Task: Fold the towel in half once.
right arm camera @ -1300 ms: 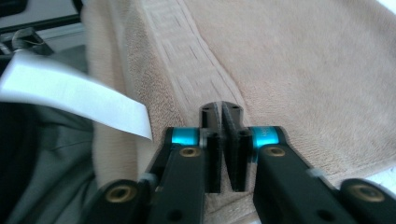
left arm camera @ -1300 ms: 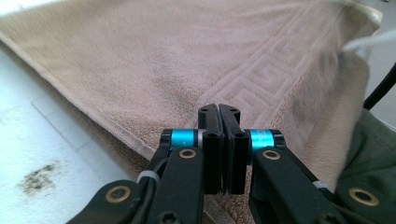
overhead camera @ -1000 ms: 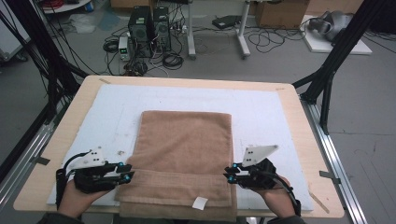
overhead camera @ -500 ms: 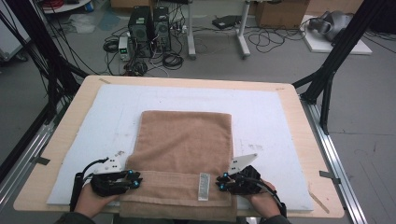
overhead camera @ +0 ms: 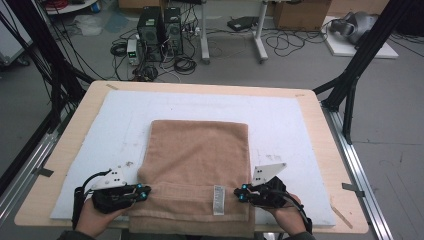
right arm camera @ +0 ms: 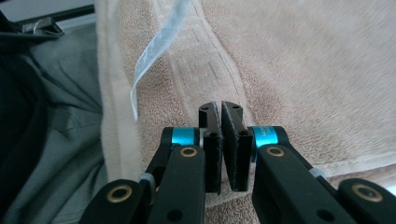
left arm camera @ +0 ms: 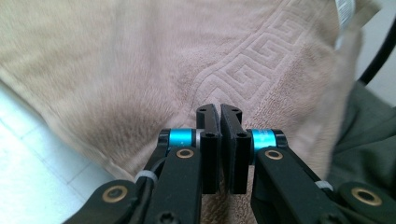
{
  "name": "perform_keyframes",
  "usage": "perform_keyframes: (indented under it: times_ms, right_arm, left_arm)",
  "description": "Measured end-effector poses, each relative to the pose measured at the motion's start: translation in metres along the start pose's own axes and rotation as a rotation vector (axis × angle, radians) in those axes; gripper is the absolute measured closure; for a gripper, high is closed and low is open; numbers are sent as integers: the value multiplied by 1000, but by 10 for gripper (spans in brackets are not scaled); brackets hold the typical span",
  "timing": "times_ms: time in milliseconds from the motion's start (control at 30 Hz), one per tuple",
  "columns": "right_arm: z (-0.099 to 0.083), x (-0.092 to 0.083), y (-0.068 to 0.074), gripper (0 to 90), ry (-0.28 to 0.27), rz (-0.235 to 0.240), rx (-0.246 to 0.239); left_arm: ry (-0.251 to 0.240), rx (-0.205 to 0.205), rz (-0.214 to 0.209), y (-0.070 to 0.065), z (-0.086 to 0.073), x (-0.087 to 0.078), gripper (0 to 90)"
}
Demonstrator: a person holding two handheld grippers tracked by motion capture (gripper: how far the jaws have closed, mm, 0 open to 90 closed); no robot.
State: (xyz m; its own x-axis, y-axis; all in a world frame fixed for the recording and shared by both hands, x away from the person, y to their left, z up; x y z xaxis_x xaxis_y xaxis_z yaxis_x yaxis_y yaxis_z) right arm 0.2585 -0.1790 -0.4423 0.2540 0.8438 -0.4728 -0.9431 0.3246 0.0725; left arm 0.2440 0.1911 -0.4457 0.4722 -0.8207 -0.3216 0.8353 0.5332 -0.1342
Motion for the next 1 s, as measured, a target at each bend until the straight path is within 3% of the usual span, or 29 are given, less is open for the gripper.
perform_keyframes:
  times_ms: [133,267,400,500,633,667,700,767,867,1000]
  right_arm:
    - [8,-9,6,871,-9,2,-22]
    - [9,-17,11,849,-22,-4,-25]
    - [-8,-6,5,845,45,7,9]
    - [-15,-2,7,893,37,35,28]
    - [-10,-10,9,894,9,55,24]
    - [-8,-11,9,888,7,49,19]
    - [-7,-11,9,795,10,44,15]
    - [-8,-8,5,733,26,12,29]
    - [-6,-4,-10,703,24,-39,36]
    - [6,1,-46,619,22,-115,45]
  left_arm:
    - [-20,22,-14,-9,10,-8,863]
    - [-10,33,-25,-13,7,-8,862]
    - [28,-2,-30,-7,-7,1,857]
    - [42,-3,-39,-8,-13,2,856]
    - [1,-8,-39,-11,-6,-4,858]
    - [-2,-6,-46,-12,-4,-4,857]
    - [4,0,-55,-12,-4,-4,855]
    - [12,-10,-73,-11,-6,-2,799]
    - [-3,-25,-50,-4,-1,0,637]
    - [-36,13,31,20,14,9,569]
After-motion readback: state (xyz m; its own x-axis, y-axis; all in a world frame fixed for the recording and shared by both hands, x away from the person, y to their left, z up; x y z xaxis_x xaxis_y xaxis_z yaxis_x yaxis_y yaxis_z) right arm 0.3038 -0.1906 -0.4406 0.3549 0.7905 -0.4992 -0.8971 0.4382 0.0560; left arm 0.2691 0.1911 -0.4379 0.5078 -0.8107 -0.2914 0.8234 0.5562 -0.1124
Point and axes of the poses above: each handheld gripper's, and its own axes: x roughly forward along the jaws, z roughly out of its top, y roughly to its left, the point moved 5 cm from there along x, roughly forward along the jaws, and after that the axes turned 14 degrees about -y, right-handed, at the moved point
